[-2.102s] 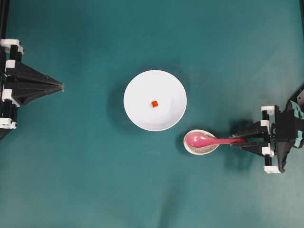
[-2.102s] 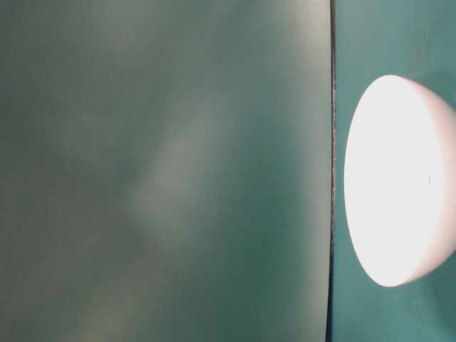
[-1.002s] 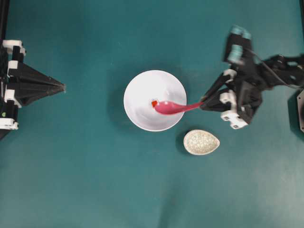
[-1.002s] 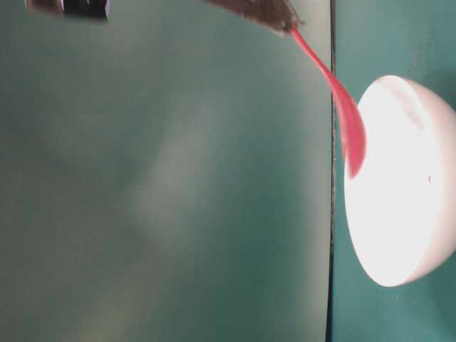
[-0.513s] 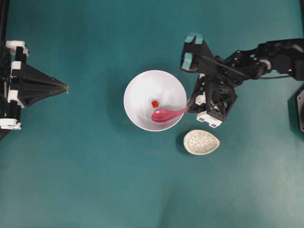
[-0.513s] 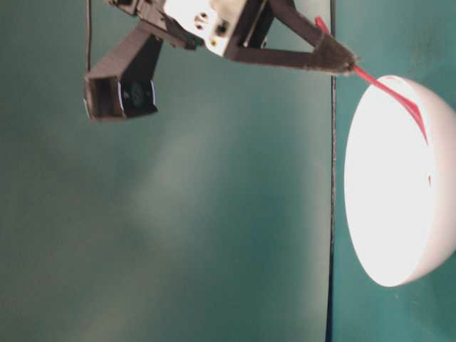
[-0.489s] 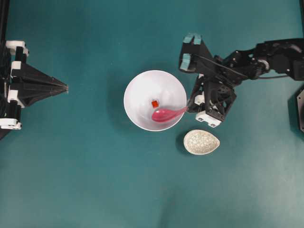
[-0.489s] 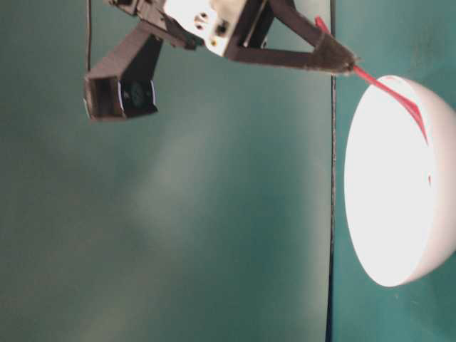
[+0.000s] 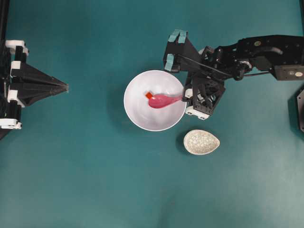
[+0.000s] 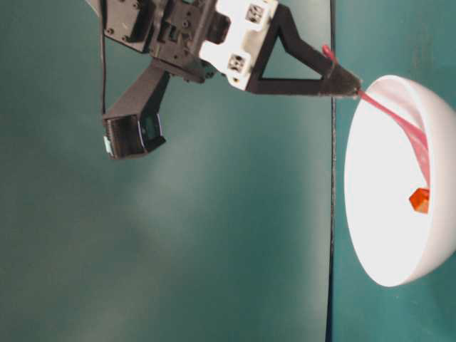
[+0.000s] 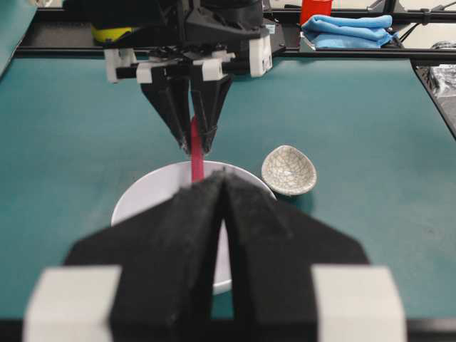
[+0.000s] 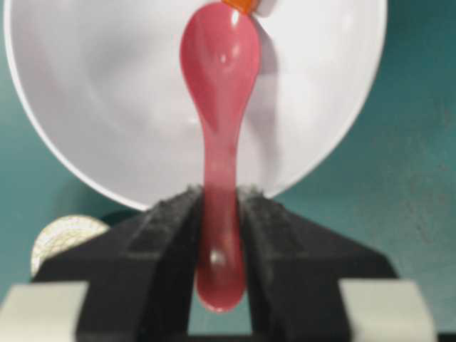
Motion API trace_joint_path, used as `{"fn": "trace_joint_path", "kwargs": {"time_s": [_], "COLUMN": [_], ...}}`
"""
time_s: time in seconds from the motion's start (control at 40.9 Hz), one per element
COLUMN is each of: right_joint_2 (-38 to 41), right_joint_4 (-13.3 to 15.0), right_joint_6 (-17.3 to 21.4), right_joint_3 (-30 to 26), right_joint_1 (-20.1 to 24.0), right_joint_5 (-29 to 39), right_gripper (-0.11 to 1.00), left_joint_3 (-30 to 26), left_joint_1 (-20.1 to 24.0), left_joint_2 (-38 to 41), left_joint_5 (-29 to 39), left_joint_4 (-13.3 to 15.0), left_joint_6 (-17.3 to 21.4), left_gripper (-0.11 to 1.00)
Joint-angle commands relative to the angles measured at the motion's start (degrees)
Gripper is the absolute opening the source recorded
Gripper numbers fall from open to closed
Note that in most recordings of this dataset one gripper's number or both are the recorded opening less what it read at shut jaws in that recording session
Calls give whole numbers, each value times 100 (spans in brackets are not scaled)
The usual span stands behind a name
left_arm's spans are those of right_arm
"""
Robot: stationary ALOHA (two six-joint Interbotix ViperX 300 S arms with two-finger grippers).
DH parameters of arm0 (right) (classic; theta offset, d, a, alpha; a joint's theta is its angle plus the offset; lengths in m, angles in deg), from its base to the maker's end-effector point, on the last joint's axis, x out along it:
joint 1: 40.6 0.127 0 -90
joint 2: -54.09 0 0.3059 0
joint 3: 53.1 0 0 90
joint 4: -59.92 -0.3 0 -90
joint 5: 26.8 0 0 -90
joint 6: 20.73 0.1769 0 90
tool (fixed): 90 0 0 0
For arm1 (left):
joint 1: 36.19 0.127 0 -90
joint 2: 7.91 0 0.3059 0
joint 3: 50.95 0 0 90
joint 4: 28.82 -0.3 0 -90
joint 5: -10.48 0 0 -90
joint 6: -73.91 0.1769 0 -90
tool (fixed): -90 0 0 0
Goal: Grip the spoon and scoop the red block from the bowl with right arm.
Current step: 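Slide the spoon under the red cube inside the white bowl, then raise the spoon carrying the red cube up out of the bowl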
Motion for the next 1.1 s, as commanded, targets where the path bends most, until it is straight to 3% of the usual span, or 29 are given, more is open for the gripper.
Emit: {"fn": "trace_joint_path", "kwargs": {"time_s": [0.0,0.782,1.076], "right_joint_2": [-9,26,-149], "right_joint_4": [70,70,35], "right_joint_6": [35,53,53], "right_joint_3": [-193,-114,211], "right_joint_1": [-26,-44,-18], "right_joint_5": [-88,-1002,-1257], "right_gripper": [24,24,24], "left_joint_3": [-158,-158,-167], "left_joint_1": [0,0,0], "left_joint_2": [35,35,35], "left_joint_5": [-62,-53,-62], "left_joint_4": [0,0,0], "left_joint_6": [9,9,9], "left_gripper": [0,0,0]}}
